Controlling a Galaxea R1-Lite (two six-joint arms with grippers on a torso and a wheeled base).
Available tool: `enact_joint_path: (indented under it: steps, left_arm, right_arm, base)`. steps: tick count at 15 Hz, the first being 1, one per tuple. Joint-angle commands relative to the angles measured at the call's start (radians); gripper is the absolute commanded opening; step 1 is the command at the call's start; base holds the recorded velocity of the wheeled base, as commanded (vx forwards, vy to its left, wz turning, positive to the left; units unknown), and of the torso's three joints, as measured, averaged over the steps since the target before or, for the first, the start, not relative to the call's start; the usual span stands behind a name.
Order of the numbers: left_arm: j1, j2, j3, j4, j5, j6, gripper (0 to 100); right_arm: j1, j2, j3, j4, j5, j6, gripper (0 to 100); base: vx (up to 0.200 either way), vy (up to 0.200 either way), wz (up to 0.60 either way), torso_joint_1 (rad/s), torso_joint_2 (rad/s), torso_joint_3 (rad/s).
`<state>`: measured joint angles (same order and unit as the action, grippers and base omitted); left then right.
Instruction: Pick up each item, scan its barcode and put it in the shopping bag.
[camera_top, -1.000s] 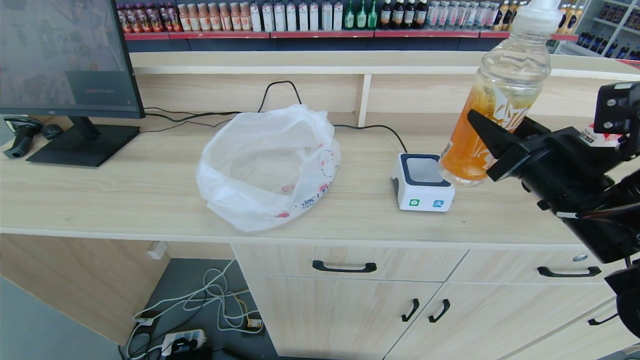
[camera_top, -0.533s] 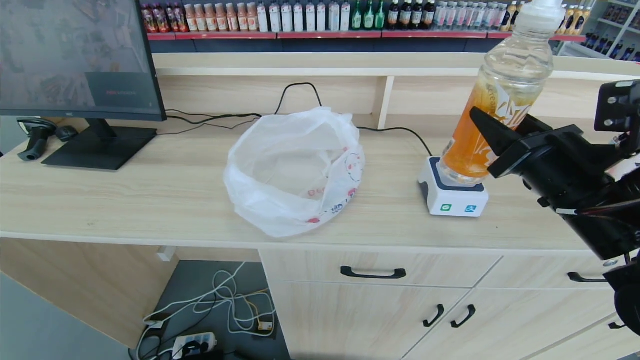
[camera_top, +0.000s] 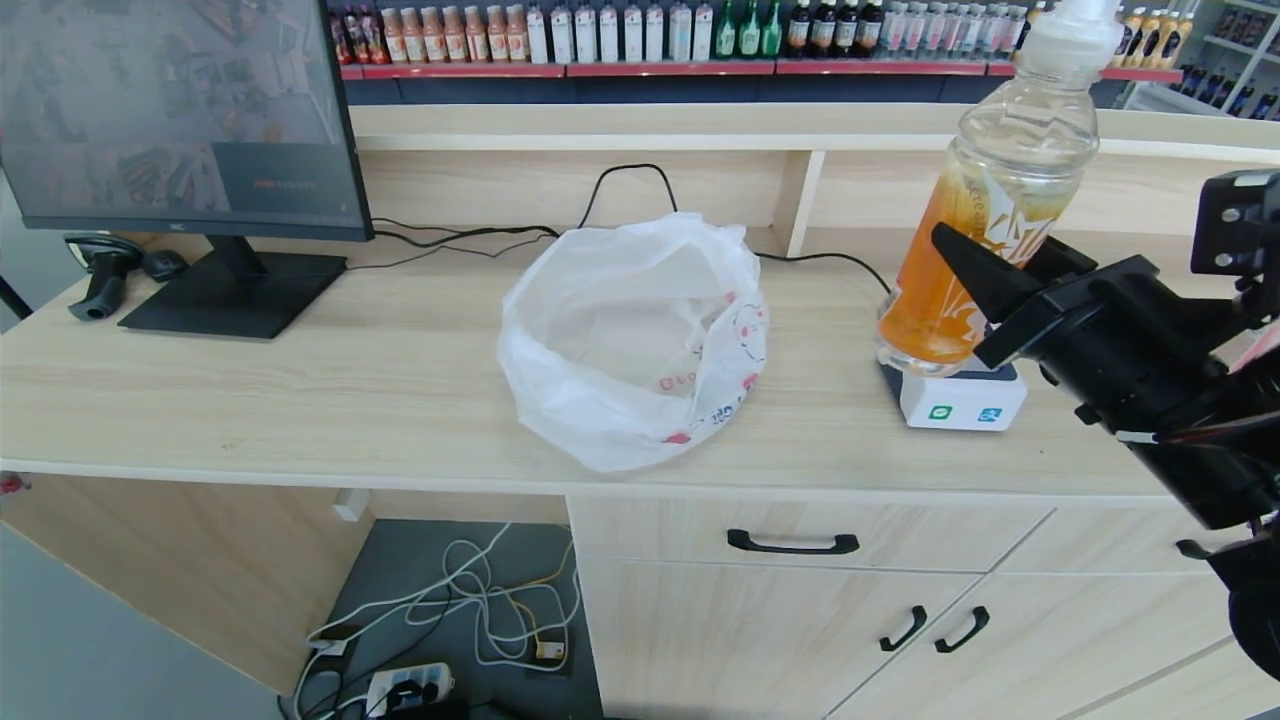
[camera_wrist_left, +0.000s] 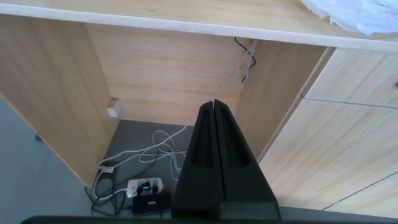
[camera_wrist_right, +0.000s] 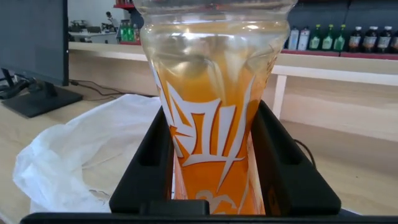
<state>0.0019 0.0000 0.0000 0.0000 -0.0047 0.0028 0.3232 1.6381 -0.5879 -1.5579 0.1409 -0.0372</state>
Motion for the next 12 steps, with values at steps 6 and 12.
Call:
enact_joint_path:
  steps: [6, 12]
  left_arm:
    - [0.000, 0.000, 0.000, -0.003, 0.000, 0.000, 0]
    - [0.000, 0.000, 0.000, -0.006, 0.002, 0.002, 0]
  right_arm:
    - [-0.001, -0.001, 0.020, -0.007, -0.001, 0.000, 0]
    - [0.017, 0.032, -0.021, 0.001, -0.001, -0.003, 0]
  base:
    - [0.000, 0.000, 0.60, 0.002, 0.00, 0.002]
    - [0.000, 0.000, 0.30, 0.000, 0.00, 0.000]
